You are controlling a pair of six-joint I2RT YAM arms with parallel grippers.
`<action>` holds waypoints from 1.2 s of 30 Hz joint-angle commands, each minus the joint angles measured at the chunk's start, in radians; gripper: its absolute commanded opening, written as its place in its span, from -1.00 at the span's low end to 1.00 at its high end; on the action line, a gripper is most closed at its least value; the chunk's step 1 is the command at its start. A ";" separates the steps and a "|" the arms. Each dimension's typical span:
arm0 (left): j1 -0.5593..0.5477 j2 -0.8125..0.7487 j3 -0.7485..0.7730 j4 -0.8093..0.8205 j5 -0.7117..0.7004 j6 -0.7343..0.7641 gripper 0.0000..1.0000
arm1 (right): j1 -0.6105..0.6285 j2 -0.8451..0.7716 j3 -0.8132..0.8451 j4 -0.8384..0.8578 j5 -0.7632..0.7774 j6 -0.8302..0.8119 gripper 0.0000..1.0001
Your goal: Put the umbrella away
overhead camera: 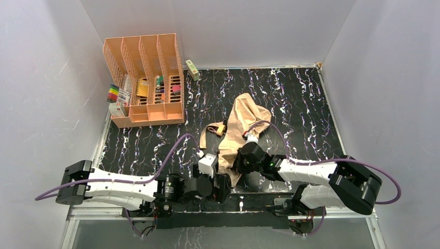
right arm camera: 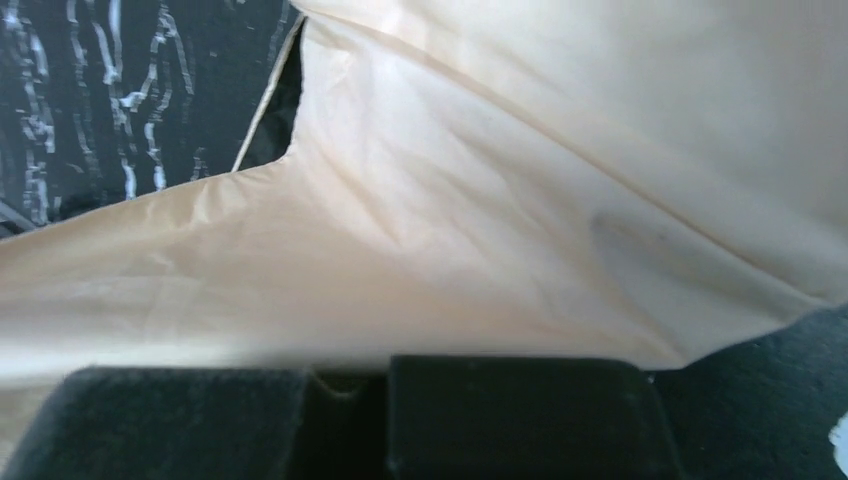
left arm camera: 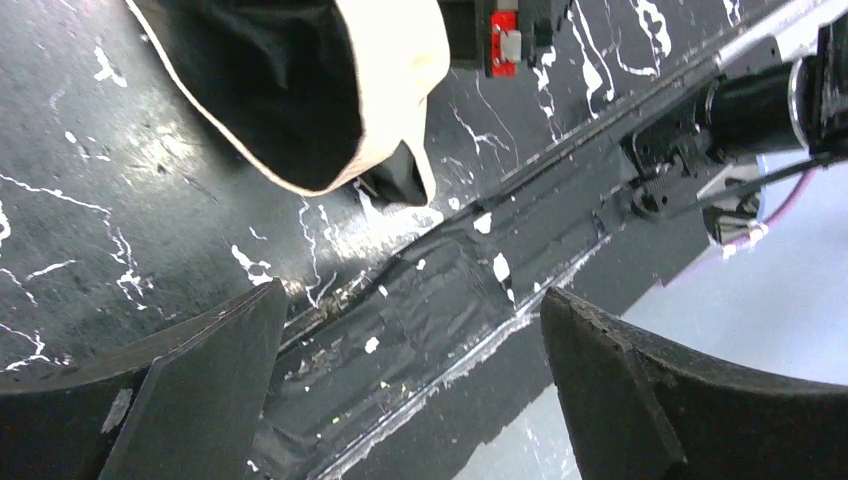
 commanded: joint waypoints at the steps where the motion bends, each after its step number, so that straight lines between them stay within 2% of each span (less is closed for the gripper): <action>1: -0.004 0.022 0.055 -0.005 -0.153 -0.029 0.97 | -0.016 -0.010 0.014 0.129 -0.028 0.025 -1.00; 6: 0.003 0.111 0.095 0.003 -0.210 0.002 0.97 | -0.066 0.095 0.097 0.135 -0.053 -0.011 -1.00; 9: 0.016 0.153 0.114 -0.011 -0.261 -0.016 0.84 | -0.098 0.137 0.131 0.121 -0.068 -0.024 -1.00; 13: 0.071 0.189 0.108 0.037 -0.230 -0.007 0.69 | -0.114 0.141 0.121 0.131 -0.090 -0.018 -1.00; 18: 0.112 0.281 0.126 0.013 -0.225 -0.048 0.52 | -0.117 0.116 0.092 0.141 -0.097 -0.004 -1.00; 23: 0.173 0.325 0.118 0.078 -0.185 -0.008 0.44 | -0.119 0.099 0.074 0.141 -0.102 0.004 -1.00; 31: 0.225 0.333 0.101 0.185 -0.082 0.110 -0.08 | -0.123 0.098 0.070 0.131 -0.105 0.004 -1.00; 34: 0.229 0.333 0.085 0.211 -0.038 0.121 -0.06 | -0.125 0.100 0.068 0.127 -0.106 0.010 -1.00; 36: 0.229 0.332 0.079 0.208 -0.016 0.112 0.21 | -0.125 0.101 0.068 0.124 -0.105 0.011 -1.00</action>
